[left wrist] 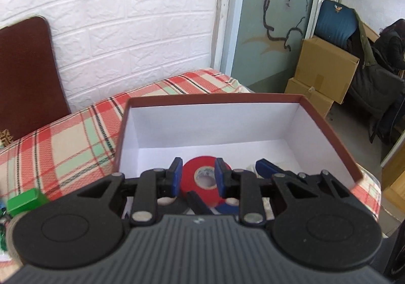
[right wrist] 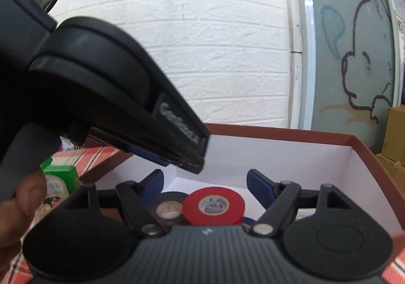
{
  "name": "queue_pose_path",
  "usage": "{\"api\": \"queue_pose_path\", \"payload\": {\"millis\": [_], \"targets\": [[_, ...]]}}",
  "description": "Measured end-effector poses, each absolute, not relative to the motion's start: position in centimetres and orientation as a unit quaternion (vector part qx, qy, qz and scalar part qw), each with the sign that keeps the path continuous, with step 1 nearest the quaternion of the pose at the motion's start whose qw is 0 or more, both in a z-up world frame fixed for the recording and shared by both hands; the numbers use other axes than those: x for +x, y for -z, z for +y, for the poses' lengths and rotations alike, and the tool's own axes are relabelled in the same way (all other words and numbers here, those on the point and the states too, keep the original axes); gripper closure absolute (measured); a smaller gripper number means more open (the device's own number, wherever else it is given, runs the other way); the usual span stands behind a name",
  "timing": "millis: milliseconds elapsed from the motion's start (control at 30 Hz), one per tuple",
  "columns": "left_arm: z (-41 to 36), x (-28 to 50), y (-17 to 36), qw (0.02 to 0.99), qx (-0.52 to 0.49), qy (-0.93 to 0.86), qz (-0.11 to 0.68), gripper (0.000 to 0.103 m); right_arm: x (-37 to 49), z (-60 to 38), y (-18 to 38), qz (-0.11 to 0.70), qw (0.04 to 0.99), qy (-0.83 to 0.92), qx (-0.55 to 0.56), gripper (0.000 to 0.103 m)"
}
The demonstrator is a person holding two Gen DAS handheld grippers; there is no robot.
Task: Organize objects
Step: 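Carry the red tape roll into the brown box and release, then move the left gripper to the clear packing tape and grasp it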
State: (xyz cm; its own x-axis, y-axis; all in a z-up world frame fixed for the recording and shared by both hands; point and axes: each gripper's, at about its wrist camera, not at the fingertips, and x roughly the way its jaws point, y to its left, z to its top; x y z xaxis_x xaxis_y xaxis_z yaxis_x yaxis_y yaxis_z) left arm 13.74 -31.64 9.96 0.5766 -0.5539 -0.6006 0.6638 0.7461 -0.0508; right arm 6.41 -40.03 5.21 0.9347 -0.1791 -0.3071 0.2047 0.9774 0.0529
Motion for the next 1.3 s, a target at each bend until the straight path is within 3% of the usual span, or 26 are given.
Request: {"api": "queue_pose_path", "payload": {"millis": [267,567,1033,1133,1200,1300], "targets": [[-26.7,9.3,-10.6,0.899,0.085,0.322,0.285,0.073,0.2,-36.1,-5.1,0.111,0.989,0.095,0.026,0.027],[-19.1,8.3,-6.5,0.906,0.08,0.237,0.34,0.073,-0.5,-31.8,-3.0,0.207,0.977,0.017,0.046,0.028],[-4.0,10.1,-1.0,0.91,0.003,0.057,0.411,0.073,2.5,-23.0,-0.7,0.277,0.956,-0.081,-0.057,0.028],[-1.6,10.1,-1.0,0.911,-0.034,0.051,0.407,0.073,5.3,-22.0,-0.6,0.277,0.955,-0.085,-0.057,0.016],[-0.8,9.9,-1.0,0.911,-0.043,0.046,0.407,0.073,7.6,-21.6,-0.8,0.267,0.959,-0.08,-0.049,0.003],[-0.1,9.6,-0.9,0.911,-0.053,0.049,0.406,0.073,11.4,-20.9,-1.1,0.26,0.962,-0.075,-0.033,0.002]]}}
